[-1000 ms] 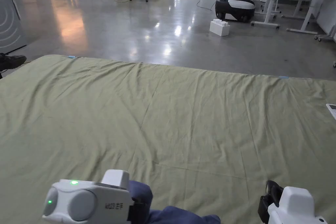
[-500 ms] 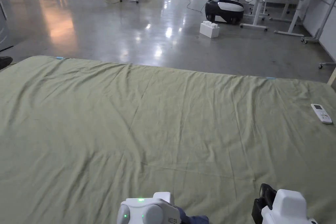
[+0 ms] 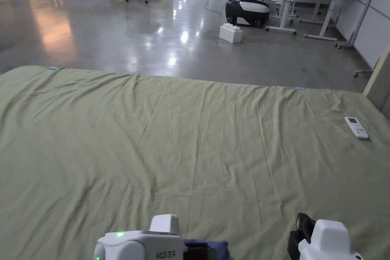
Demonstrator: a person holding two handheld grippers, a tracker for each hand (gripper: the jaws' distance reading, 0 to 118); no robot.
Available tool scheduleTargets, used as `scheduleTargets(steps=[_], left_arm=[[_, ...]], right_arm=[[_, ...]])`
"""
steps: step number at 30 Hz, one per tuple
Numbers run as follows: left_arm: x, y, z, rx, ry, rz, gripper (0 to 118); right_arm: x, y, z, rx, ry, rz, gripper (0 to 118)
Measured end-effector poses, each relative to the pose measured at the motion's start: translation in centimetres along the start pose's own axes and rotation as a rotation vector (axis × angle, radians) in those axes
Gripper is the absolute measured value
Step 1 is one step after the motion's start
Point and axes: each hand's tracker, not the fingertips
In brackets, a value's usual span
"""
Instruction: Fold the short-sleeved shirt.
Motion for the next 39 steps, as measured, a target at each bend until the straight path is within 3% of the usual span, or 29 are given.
scheduleTargets(steps=[3,7,16,24,28,33,39], left_arm=[[-0.1,-0.7,-0.8,-0.005,0.025,-0.006,24],[-0.4,-2.3,-3.6,-0.088,-0.013,0.006,12],[-0.8,-5.6,-9.6,-0.076,-0.013,0.036,4],[0.2,-5.9,-7.9,-0.018,0.010,-0.105,4],[1.4,-5.5,-4.3,0.083,0.033,-0.264,4],[1.2,-4.1,1.0,0.290,0.060,-0.279,4],[0.4,-1.1,6.3,0.600,0.287,-0.326,4]], right_arm=[[0.2,-0.2,0.0,-0.005,-0.001,0.000,0],[0.3,-0.6,-0.1,-0.017,0.001,-0.002,0],[0.3,-0.8,-0.2,-0.029,-0.002,-0.001,0],[-0.1,-0.5,-0.1,-0.011,0.005,0.006,0],[-0.5,0.3,0.2,0.019,0.008,0.003,0],[-1.1,1.7,0.5,0.067,0.007,0.001,0],[-2.0,3.9,0.9,0.177,-0.012,0.002,0]])
